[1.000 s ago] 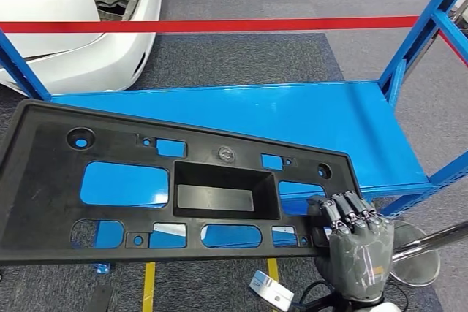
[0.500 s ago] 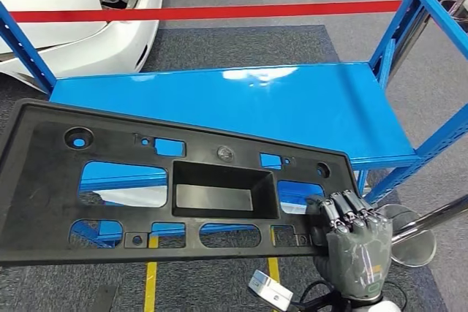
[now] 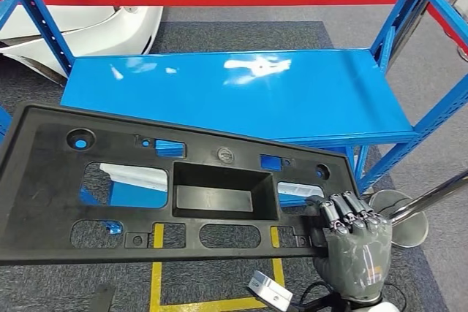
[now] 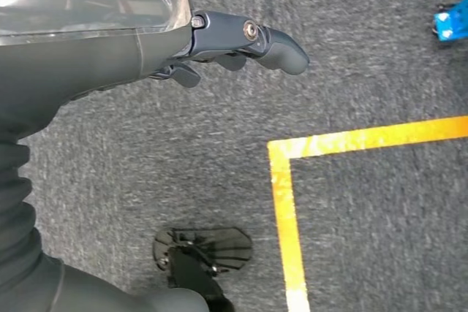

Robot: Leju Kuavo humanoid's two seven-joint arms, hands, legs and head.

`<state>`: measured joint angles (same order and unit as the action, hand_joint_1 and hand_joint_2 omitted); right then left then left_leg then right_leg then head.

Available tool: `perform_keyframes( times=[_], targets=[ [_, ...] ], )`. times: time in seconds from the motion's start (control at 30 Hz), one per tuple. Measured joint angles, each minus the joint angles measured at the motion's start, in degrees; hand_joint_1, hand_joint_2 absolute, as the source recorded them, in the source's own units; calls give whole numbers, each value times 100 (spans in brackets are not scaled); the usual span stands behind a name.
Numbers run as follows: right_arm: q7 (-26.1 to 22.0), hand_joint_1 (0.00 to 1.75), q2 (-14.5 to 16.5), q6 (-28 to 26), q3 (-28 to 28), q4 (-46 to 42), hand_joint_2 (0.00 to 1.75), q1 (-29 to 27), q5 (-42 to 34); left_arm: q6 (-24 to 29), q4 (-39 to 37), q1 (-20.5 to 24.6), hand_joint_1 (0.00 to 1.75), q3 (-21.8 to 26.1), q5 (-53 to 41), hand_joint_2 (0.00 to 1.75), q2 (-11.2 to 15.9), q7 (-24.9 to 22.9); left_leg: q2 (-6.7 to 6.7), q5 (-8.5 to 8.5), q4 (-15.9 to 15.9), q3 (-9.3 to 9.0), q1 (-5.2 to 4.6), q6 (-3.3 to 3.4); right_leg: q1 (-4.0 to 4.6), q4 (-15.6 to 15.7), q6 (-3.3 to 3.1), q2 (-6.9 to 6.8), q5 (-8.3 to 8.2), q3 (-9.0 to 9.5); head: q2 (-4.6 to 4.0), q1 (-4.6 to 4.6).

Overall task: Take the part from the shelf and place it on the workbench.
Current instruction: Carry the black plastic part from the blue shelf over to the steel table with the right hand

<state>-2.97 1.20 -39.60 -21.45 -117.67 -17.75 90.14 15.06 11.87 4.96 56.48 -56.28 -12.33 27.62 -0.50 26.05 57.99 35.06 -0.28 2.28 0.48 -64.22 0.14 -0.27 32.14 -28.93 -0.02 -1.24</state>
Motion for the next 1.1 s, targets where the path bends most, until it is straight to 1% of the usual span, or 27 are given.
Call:
perform_keyframes(
  times=[0.07,0.1,0.13,0.17,0.2,0.23,0.27,0.3,0.33,0.37,0.4,0.43,0.47,0.5,0.57,0.6,0.67,0.7,0.73,0.77,0.83,0.87,0.9,0.93,1.0,1.07,1.1],
  targets=[
    [0,175,-3,0,-9,-3,175,32,0,1,0,6,0,2,-3,175,-14,0,6,-111,-3,62,-14,-35,72,838,-114,10,74,543,1,1],
    [0,175,-4,0,-13,-5,175,42,0,1,0,8,0,3,-5,175,-19,-1,4,-172,-14,87,-9,-65,96,1052,-136,10,107,652,1,-2],
    [1,175,-7,-1,-16,-5,175,48,-1,2,0,5,0,4,-7,175,-20,-1,2,-235,-31,109,2,-96,98,1142,-145,7,85,656,2,-4],
    [1,175,-8,-1,-20,-4,175,53,-1,4,0,1,0,4,-8,175,-20,-1,3,-230,-32,138,14,-125,96,1158,-161,-6,19,613,1,-3],
    [2,175,-8,-1,-24,-3,175,55,0,7,0,-7,0,4,-9,175,-20,-2,7,-122,21,170,18,-153,84,1172,-188,-19,-57,557,1,-3],
    [2,175,-9,-1,-29,-1,175,57,1,10,0,-14,0,4,-9,175,-20,-3,13,102,177,219,21,-180,69,1179,-213,-32,-133,484,1,3],
    [3,175,-9,0,-34,1,175,61,1,13,0,-14,0,4,-9,175,-19,-3,17,422,465,290,31,-208,57,1160,-231,-45,-197,388,0,7],
    [3,175,-9,0,-38,3,175,59,1,15,0,-14,0,4,-9,175,-19,-4,19,728,844,366,41,-236,56,1118,-243,-45,-256,270,0,10],
    [4,175,-10,0,-40,3,175,58,0,16,0,-12,0,4,-9,175,-18,-4,18,931,1239,428,54,-262,54,1063,-243,-49,-311,143,0,13],
    [4,175,-10,0,-41,3,175,58,0,17,0,-11,0,4,-9,175,-18,-4,18,983,1550,447,69,-287,49,999,-235,-53,-362,10,1,11],
    [4,175,-11,0,-41,4,175,58,1,19,0,-12,0,5,-9,175,-18,-4,18,887,1696,394,84,-309,41,926,-222,-56,-406,-126,1,11],
    [4,175,-11,0,-41,4,175,57,1,19,0,-11,0,5,-9,175,-17,-3,18,711,1641,252,101,-329,28,845,-200,-56,-444,-264,1,12],
    [4,175,-11,0,-41,4,175,57,2,19,0,-7,0,5,-9,175,-16,-2,18,557,1393,20,122,-351,12,754,-173,-55,-474,-396,1,12],
    [9,175,-11,0,-41,3,175,57,2,20,0,-1,0,6,-9,175,-16,-1,19,499,1000,-277,137,-372,7,655,-145,-52,-496,-518,0,15],
    [26,175,-11,0,-42,0,175,57,2,20,0,13,0,5,-10,175,-15,2,32,638,249,-762,142,-344,5,500,-82,-51,-554,-695,1,13],
    [40,175,-11,0,-42,-1,175,58,2,20,0,18,0,5,-11,175,-15,3,41,714,53,-856,129,-309,8,462,-53,-52,-599,-750,2,12],
    [61,175,-15,0,-43,-1,175,55,1,20,-1,3,0,5,-11,175,-17,2,40,688,-4,-796,120,-204,-6,453,16,-45,-677,-825,2,13],
    [69,175,-17,0,-43,-1,175,51,0,20,-2,-4,0,7,-11,175,-18,0,29,630,0,-736,123,-150,-13,422,55,-39,-608,-861,2,9],
    [72,175,-21,0,-43,-1,175,48,-1,21,-2,-10,0,8,-11,175,-19,-1,16,563,-1,-665,130,-102,-24,305,96,-34,-429,-905,2,3],
    [72,175,-25,0,-43,-1,175,47,-1,21,-2,-5,0,9,-11,175,-20,-2,3,496,-2,-587,133,-66,-38,80,133,-31,-154,-960,2,-5],
    [72,175,-37,0,-43,0,175,47,-1,22,-2,1,0,10,-11,175,-19,-2,-7,361,5,-425,121,-30,-56,-638,182,-30,388,-1075,2,-21],
    [73,175,-42,0,-43,1,175,47,0,22,-2,2,0,11,-11,175,-19,-2,-12,296,9,-344,113,-24,-60,-945,192,-30,492,-1087,2,-22],
    [79,175,-45,0,-43,1,175,47,0,22,-3,2,0,11,-11,175,-18,-2,-16,234,13,-264,103,-23,-61,-1099,191,-30,460,-1025,2,-21],
    [87,175,-48,0,-44,1,175,48,0,22,-3,2,0,12,-11,175,-18,-2,-18,173,15,-187,91,-23,-60,-1024,176,-26,315,-863,2,-21],
    [102,175,-48,0,-44,-1,175,53,-1,22,-3,4,0,13,-12,175,-19,-1,-9,58,17,-60,70,-31,-39,-299,93,2,18,-268,2,-19],
    [103,175,-49,0,-46,-9,175,62,1,22,-3,8,0,13,-13,175,-22,3,3,-43,13,17,55,-67,9,661,-10,36,7,367,2,-17],
    [104,175,-49,0,-48,-14,175,64,1,22,-3,9,0,13,-16,175,-24,5,4,-92,3,42,59,-97,33,959,-44,48,53,542,2,-16]
  ],
)
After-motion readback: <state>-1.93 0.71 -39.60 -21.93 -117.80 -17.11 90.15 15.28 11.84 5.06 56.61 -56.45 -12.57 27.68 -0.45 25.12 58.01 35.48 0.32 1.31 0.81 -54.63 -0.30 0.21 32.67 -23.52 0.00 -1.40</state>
